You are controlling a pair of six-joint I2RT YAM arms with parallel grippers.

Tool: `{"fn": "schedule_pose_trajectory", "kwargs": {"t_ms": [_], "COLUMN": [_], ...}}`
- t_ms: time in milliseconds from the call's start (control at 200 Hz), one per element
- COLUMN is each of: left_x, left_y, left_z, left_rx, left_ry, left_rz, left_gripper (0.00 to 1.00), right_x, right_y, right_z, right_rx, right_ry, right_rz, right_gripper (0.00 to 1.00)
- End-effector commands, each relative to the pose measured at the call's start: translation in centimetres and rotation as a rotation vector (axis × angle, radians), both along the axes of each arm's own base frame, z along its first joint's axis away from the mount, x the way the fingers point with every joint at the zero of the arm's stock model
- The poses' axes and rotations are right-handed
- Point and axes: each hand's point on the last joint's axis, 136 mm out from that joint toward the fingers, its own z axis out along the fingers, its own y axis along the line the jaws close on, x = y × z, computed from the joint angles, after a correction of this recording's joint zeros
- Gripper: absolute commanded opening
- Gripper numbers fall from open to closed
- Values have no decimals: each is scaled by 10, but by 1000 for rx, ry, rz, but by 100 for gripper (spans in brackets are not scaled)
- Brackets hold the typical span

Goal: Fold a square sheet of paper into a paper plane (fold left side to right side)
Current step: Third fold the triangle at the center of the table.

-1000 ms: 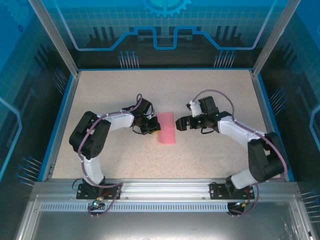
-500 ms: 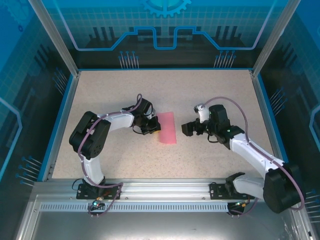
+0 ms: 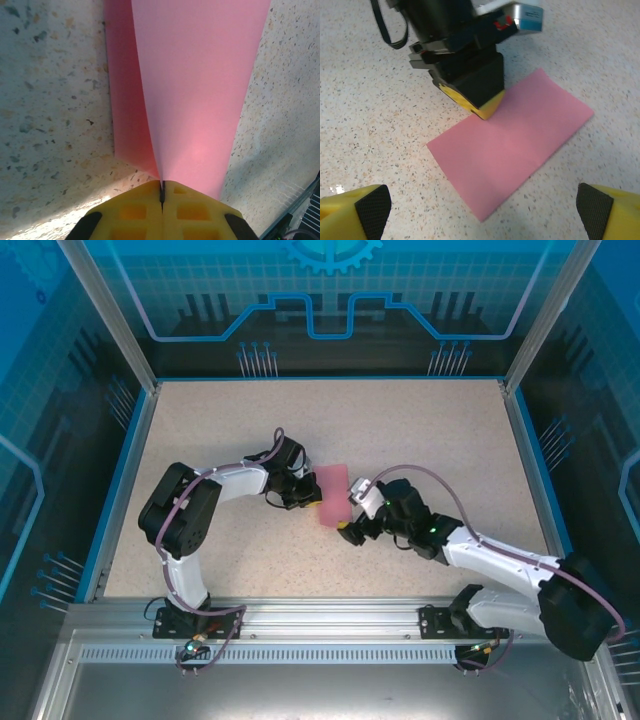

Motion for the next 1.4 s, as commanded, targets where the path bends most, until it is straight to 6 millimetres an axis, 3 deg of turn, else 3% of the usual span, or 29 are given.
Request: {"fn": "schedule_pose_trajectory", "kwargs": {"t_ms": [0, 285, 470, 840, 1185, 1255, 1396], "left_x": [5, 4, 3, 3, 2, 1, 2], "left_y": [-8, -12, -14, -14, -14, -14, -14], "left_z": [4, 2, 5, 9, 9, 9, 9], "left_rx": [-44, -71, -82, -89, -87, -84, -81], "left_ry": [23, 50, 53, 53, 52, 54, 52], "left_rz": [3, 14, 14, 15, 12, 11, 10], "left_gripper": [0, 1, 0, 1, 1, 0, 1], "right_x": [2, -13, -2, 23, 34, 34, 33], "right_y": [16, 48, 55, 60, 57, 55, 51], "right_z": [0, -34, -48, -66, -73, -73, -75], "right_rx": [-44, -136, -169, -213, -227, -232, -245], "right_ry": [-132, -196, -227, -230, -185, -179, -163], "right_rz": [43, 174, 169, 124, 86, 84, 81], "right_gripper": [99, 99, 99, 87, 58, 56, 39]}}
